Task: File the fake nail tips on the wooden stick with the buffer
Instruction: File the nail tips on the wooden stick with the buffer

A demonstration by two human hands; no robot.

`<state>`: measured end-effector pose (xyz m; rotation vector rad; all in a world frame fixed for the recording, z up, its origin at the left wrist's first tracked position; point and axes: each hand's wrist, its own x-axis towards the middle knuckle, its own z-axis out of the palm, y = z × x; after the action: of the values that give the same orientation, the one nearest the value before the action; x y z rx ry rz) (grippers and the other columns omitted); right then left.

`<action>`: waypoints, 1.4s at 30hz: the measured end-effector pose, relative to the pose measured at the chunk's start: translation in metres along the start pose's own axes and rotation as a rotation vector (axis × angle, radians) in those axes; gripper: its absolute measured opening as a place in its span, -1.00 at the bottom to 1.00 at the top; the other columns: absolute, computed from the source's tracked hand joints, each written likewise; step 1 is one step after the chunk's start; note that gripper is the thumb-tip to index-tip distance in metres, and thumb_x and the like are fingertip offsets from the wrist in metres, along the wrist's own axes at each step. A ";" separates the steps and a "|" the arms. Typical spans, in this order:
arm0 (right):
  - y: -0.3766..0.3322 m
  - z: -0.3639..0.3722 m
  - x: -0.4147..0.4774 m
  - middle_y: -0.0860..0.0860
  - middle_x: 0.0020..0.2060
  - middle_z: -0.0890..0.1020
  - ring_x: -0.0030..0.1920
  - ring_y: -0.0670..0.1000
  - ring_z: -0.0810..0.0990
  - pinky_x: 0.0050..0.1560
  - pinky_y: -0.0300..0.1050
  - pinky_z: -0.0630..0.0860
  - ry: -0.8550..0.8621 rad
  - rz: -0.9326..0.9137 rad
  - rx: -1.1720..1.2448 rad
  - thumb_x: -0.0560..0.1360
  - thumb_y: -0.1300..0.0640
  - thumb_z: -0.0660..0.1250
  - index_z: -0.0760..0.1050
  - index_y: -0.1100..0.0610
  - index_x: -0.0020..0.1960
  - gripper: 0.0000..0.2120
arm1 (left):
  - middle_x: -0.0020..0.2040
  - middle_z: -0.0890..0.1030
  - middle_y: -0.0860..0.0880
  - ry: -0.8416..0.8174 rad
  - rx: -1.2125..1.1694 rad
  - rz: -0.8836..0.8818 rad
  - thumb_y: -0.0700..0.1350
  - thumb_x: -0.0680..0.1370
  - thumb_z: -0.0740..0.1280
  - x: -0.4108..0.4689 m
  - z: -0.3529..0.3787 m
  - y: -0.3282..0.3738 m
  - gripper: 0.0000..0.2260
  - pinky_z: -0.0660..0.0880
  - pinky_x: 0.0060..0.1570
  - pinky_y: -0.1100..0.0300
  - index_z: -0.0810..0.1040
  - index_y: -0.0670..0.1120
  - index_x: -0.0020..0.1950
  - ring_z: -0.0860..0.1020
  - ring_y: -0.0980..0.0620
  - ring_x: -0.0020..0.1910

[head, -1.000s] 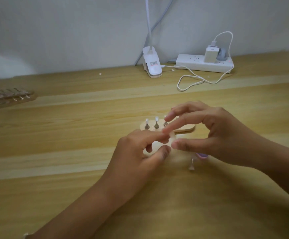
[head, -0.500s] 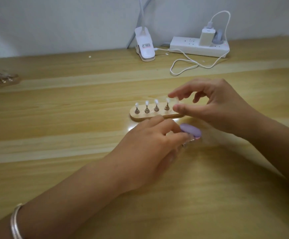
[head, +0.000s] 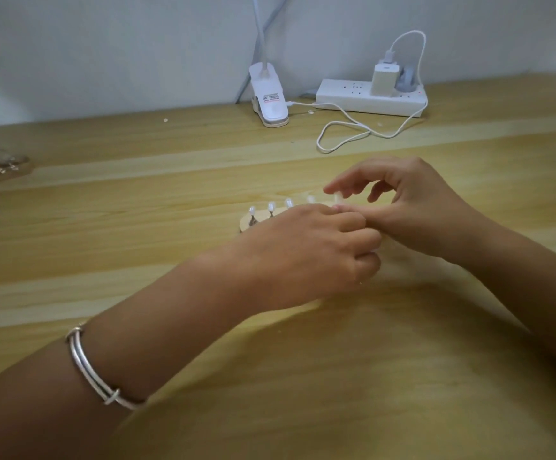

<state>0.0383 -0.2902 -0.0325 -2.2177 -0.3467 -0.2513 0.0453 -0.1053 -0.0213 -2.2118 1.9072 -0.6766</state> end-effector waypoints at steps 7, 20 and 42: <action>0.000 -0.002 0.000 0.01 -0.13 0.68 -0.02 0.01 0.60 0.01 0.08 0.53 -0.038 0.022 -0.006 0.42 0.18 0.55 0.68 0.04 0.02 -0.80 | -0.04 0.61 -0.12 -0.069 -0.174 -0.083 -0.13 0.56 0.34 -0.017 0.002 0.000 -0.87 0.54 -0.29 0.00 0.59 -0.18 -0.07 0.59 -0.14 -0.09; -0.020 -0.001 -0.028 -0.12 -0.11 0.66 -0.09 -0.01 0.63 -0.04 -0.21 0.53 -0.187 -0.244 0.112 0.43 0.06 0.56 0.61 0.08 0.02 -0.78 | -0.24 0.60 0.07 0.189 -1.195 -0.775 -0.12 0.63 0.17 -0.059 -0.006 0.028 -0.83 0.41 -0.31 0.31 0.52 -0.11 -0.07 0.49 0.13 -0.38; -0.024 0.025 -0.037 -0.09 -0.10 0.67 -0.05 0.08 0.65 0.00 -0.07 0.54 -0.077 -0.291 0.171 0.42 0.03 0.51 0.63 0.02 0.02 -0.80 | -0.31 0.50 0.02 0.318 -1.609 -0.848 -0.15 0.59 0.21 -0.062 -0.003 0.028 -0.80 0.33 -0.42 0.30 0.61 -0.13 -0.12 0.39 0.07 -0.38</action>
<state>-0.0035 -0.2619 -0.0412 -2.0086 -0.7085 -0.2812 0.0128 -0.0505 -0.0449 -4.0854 1.6421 1.0444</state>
